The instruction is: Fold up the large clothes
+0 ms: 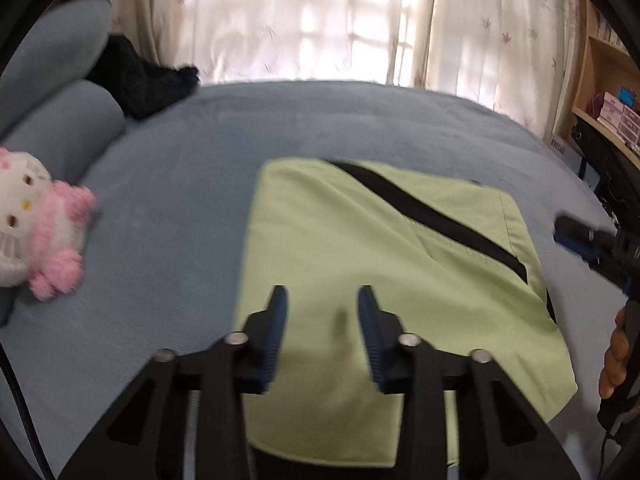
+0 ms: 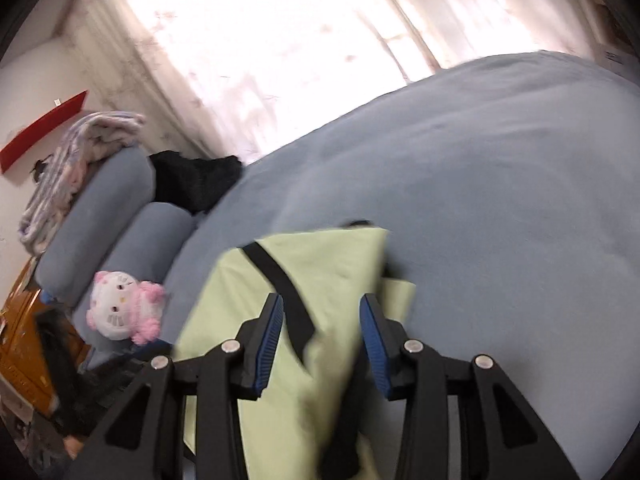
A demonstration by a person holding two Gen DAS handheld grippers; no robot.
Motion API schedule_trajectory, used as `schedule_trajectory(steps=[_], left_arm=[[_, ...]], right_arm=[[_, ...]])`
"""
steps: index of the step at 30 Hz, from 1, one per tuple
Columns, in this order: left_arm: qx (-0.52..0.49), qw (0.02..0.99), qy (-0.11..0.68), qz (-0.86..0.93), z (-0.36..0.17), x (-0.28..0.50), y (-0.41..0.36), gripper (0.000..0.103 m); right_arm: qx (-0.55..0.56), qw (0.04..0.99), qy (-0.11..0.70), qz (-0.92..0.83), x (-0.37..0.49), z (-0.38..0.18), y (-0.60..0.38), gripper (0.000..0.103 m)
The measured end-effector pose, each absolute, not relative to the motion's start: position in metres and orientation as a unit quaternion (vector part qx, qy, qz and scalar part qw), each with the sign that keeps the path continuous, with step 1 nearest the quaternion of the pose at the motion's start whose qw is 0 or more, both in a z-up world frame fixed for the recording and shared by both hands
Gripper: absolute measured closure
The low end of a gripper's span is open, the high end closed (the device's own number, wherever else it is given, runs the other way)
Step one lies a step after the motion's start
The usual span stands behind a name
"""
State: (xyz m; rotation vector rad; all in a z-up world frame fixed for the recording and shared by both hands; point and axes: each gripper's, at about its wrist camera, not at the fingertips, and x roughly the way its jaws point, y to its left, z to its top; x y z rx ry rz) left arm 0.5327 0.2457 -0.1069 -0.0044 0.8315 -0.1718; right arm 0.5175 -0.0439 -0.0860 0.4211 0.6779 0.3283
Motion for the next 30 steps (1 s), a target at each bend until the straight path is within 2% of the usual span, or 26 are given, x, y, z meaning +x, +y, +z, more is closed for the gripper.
schedule_trajectory(steps=[6, 7, 8, 9, 12, 16, 17, 25, 30], left_arm=[[0.015, 0.904, 0.422, -0.072, -0.140, 0.539, 0.220, 0.074], [0.020, 0.905, 0.420, -0.070, -0.143, 0.539, 0.220, 0.074], [0.023, 0.905, 0.418, -0.072, -0.145, 0.538, 0.220, 0.074], [0.028, 0.906, 0.415, -0.076, -0.147, 0.536, 0.219, 0.074], [0.044, 0.908, 0.410, -0.078, -0.146, 0.531, 0.216, 0.074], [0.045, 0.907, 0.414, -0.070, -0.143, 0.528, 0.215, 0.074], [0.041, 0.906, 0.416, -0.068, -0.140, 0.525, 0.214, 0.074], [0.023, 0.897, 0.437, -0.063, -0.121, 0.496, 0.212, 0.074], [0.021, 0.892, 0.447, -0.068, -0.095, 0.451, 0.202, 0.074]], right_arm=[[0.155, 0.901, 0.378, 0.146, 0.571, -0.109, -0.008, 0.064], [0.146, 0.902, 0.386, 0.128, 0.576, -0.117, -0.008, 0.066], [0.135, 0.902, 0.397, 0.104, 0.585, -0.127, -0.012, 0.080], [0.129, 0.898, 0.411, 0.087, 0.591, -0.135, -0.017, 0.103], [0.158, 0.889, 0.419, 0.092, 0.594, -0.147, -0.040, 0.103], [0.124, 0.896, 0.420, 0.071, 0.581, -0.137, -0.038, 0.103], [0.129, 0.896, 0.419, 0.078, 0.573, -0.132, -0.038, 0.100], [0.163, 0.884, 0.413, 0.150, 0.501, -0.100, -0.029, 0.100], [0.148, 0.878, 0.422, 0.170, 0.453, -0.076, -0.017, 0.100]])
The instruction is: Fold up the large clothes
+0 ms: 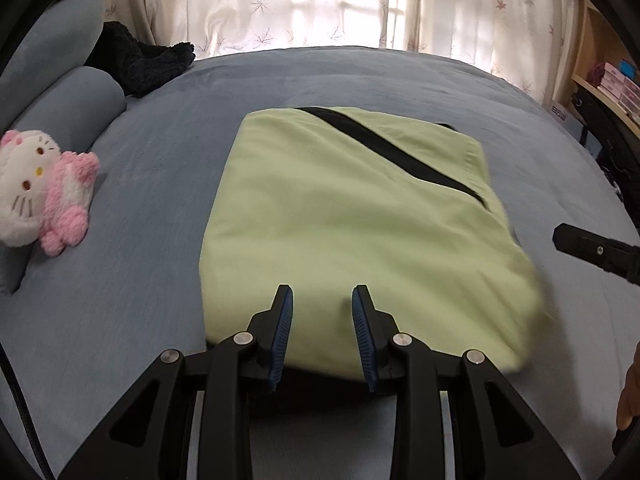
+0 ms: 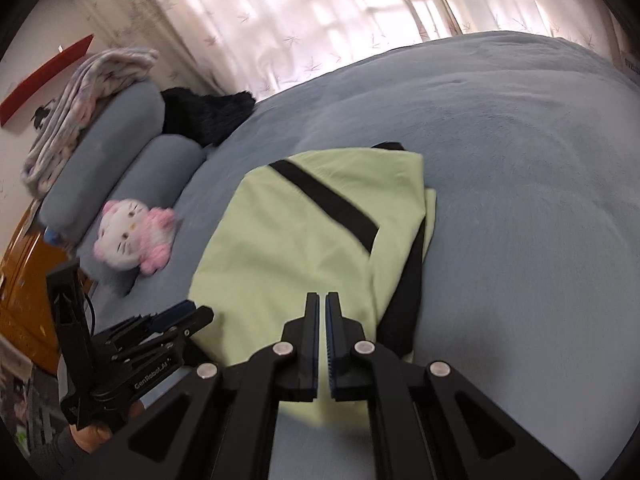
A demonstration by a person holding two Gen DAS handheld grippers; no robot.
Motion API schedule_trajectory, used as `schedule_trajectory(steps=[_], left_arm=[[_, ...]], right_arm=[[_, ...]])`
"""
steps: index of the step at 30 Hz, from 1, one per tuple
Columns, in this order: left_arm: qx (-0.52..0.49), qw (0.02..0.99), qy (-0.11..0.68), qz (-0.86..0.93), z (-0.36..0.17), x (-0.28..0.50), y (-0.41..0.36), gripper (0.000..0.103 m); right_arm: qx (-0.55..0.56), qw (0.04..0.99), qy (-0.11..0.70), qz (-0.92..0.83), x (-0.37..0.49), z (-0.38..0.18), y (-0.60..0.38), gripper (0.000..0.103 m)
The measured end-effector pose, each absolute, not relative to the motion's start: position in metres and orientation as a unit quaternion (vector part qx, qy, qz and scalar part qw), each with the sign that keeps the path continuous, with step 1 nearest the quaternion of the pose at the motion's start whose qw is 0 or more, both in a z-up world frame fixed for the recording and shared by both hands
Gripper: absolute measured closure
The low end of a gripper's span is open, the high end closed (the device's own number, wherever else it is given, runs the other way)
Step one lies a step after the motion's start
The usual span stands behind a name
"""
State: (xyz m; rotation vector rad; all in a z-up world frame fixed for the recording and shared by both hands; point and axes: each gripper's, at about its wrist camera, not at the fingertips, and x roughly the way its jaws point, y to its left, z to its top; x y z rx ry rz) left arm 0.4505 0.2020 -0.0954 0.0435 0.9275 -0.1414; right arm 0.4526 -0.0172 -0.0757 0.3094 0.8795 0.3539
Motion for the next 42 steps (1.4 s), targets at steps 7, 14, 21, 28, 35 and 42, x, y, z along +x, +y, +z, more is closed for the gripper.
schedule_trajectory(steps=[7, 14, 21, 28, 35, 42], left_arm=[[0.015, 0.891, 0.448, -0.077, -0.045, 0.367, 0.182, 0.056], [0.012, 0.890, 0.442, -0.107, 0.002, 0.277, 0.149, 0.049], [0.024, 0.883, 0.448, -0.140, 0.031, 0.199, 0.114, 0.045], [0.040, 0.886, 0.433, -0.159, 0.057, 0.129, 0.090, 0.033], [0.029, 0.885, 0.437, -0.156, 0.057, 0.078, 0.075, 0.028], [0.041, 0.892, 0.433, -0.125, 0.045, 0.036, 0.057, 0.022]], right_arm=[[0.139, 0.875, 0.429, 0.177, 0.380, -0.024, -0.025, 0.100], [0.119, 0.870, 0.449, 0.165, 0.288, 0.013, -0.045, 0.100], [0.090, 0.865, 0.465, 0.164, 0.194, 0.040, -0.072, 0.100], [0.078, 0.868, 0.460, 0.167, 0.111, 0.075, -0.104, 0.100], [0.064, 0.885, 0.439, 0.143, 0.057, 0.066, -0.111, 0.100], [0.102, 0.882, 0.442, 0.130, 0.025, 0.027, -0.115, 0.098]])
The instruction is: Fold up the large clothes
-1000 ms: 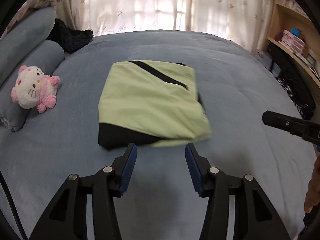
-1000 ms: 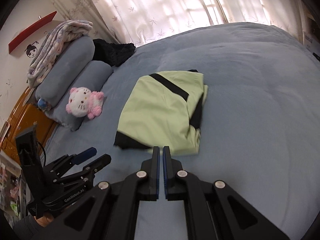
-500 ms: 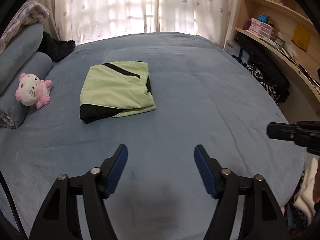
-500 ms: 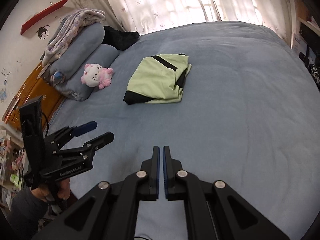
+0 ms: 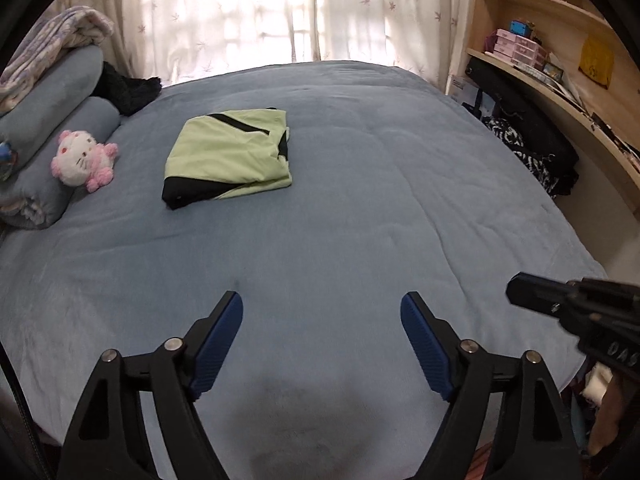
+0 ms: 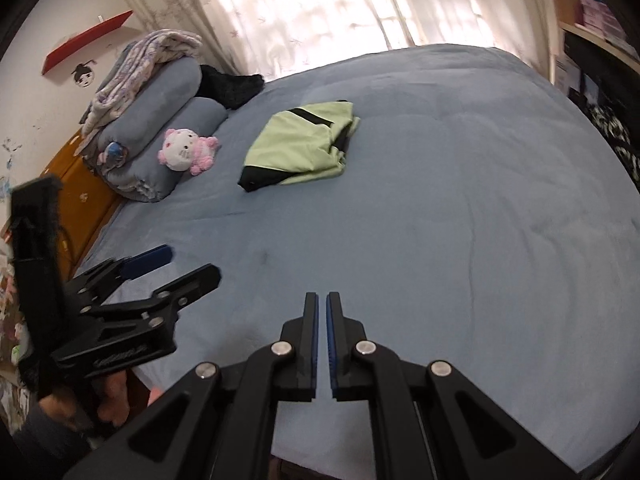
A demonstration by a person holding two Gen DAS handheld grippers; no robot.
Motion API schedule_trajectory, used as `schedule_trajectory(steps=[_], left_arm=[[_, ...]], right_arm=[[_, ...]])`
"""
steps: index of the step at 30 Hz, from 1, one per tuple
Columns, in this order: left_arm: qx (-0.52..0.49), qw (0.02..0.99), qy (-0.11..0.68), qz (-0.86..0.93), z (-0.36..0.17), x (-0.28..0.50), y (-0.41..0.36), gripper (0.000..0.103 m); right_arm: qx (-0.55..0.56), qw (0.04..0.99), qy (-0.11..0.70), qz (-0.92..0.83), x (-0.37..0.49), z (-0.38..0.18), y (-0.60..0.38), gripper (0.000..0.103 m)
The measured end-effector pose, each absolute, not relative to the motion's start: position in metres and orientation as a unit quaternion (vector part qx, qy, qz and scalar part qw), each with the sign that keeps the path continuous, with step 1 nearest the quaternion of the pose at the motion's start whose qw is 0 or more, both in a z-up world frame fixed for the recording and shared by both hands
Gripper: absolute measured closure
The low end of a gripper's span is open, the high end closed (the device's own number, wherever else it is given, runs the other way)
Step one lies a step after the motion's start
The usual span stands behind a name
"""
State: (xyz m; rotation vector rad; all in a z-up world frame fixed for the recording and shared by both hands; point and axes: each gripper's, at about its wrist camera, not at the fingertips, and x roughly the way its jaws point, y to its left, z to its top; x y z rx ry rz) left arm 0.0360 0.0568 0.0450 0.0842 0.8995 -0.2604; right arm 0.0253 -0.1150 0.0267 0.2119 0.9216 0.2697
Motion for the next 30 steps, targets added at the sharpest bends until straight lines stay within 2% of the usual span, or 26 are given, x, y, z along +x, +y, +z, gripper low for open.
schedule_trajectory(steps=[1, 6, 7, 30], left_arm=[[0.037, 0.893, 0.433, -0.119, 0.044, 0.029, 0.055, 0.022], [0.024, 0.899, 0.427, -0.095, 0.040, 0.004, 0.049, 0.020], [0.020, 0.899, 0.428, -0.092, 0.039, 0.000, 0.048, 0.019], [0.015, 0.895, 0.444, -0.050, 0.022, -0.019, 0.041, 0.019]], right_arm=[[0.102, 0.882, 0.443, 0.121, 0.021, 0.022, -0.115, 0.096], [0.126, 0.884, 0.437, 0.109, 0.002, 0.007, -0.116, 0.071], [0.128, 0.884, 0.437, 0.107, 0.000, 0.005, -0.116, 0.070], [0.112, 0.901, 0.413, 0.073, -0.023, -0.001, -0.114, 0.068]])
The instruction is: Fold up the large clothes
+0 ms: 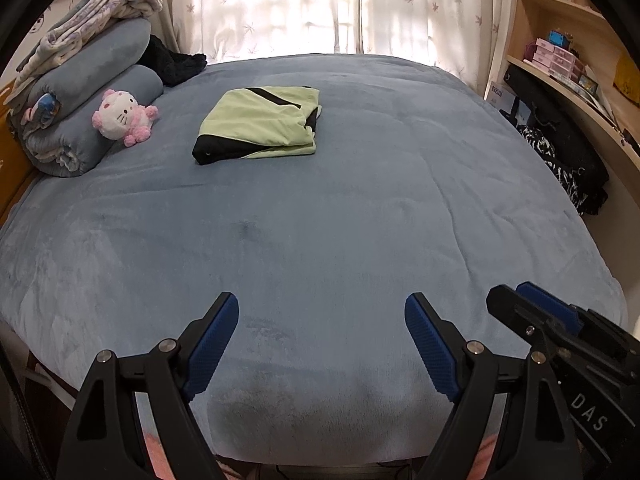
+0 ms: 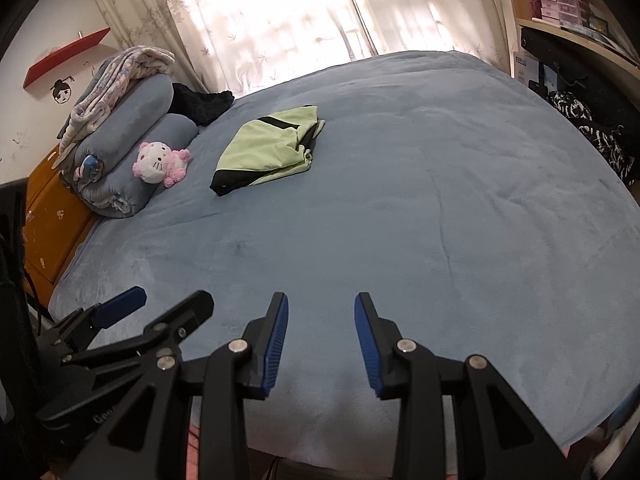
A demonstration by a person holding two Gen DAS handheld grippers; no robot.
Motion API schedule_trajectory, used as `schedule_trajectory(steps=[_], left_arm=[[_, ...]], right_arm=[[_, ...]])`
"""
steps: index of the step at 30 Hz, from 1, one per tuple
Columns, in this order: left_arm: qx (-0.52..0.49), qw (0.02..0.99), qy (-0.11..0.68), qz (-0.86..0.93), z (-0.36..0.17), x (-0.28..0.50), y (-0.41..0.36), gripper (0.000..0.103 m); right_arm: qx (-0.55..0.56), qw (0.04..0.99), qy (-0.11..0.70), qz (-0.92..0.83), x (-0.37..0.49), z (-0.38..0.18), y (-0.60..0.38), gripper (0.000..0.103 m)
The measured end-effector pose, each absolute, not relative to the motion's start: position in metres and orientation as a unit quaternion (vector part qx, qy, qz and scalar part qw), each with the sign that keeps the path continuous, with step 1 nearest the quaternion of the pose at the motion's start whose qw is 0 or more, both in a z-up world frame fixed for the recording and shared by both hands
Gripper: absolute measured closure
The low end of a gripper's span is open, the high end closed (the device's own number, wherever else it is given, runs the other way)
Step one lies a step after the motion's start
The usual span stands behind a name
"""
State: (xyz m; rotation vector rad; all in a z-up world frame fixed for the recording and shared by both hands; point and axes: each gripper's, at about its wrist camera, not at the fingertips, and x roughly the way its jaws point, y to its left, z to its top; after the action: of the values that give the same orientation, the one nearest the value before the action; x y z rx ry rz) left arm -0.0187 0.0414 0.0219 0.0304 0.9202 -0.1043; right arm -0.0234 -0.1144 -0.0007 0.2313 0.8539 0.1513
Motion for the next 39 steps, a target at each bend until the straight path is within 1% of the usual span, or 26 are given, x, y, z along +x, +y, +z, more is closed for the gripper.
schedule_trajectory(steps=[8, 39], left_arm=[[0.007, 0.896, 0.442, -0.048, 0.0204, -0.0159, 0.0452, 0.019], [0.003, 0.894, 0.447, -0.034, 0.0160, -0.0166, 0.0433, 0.020]], right_arm=[[0.091, 0.909, 0.401, 0.062, -0.0261, 0.0042, -0.1117, 0.068], [0.085, 0.909, 0.405, 0.056, -0.0240, 0.0032, -0.1064, 0.068]])
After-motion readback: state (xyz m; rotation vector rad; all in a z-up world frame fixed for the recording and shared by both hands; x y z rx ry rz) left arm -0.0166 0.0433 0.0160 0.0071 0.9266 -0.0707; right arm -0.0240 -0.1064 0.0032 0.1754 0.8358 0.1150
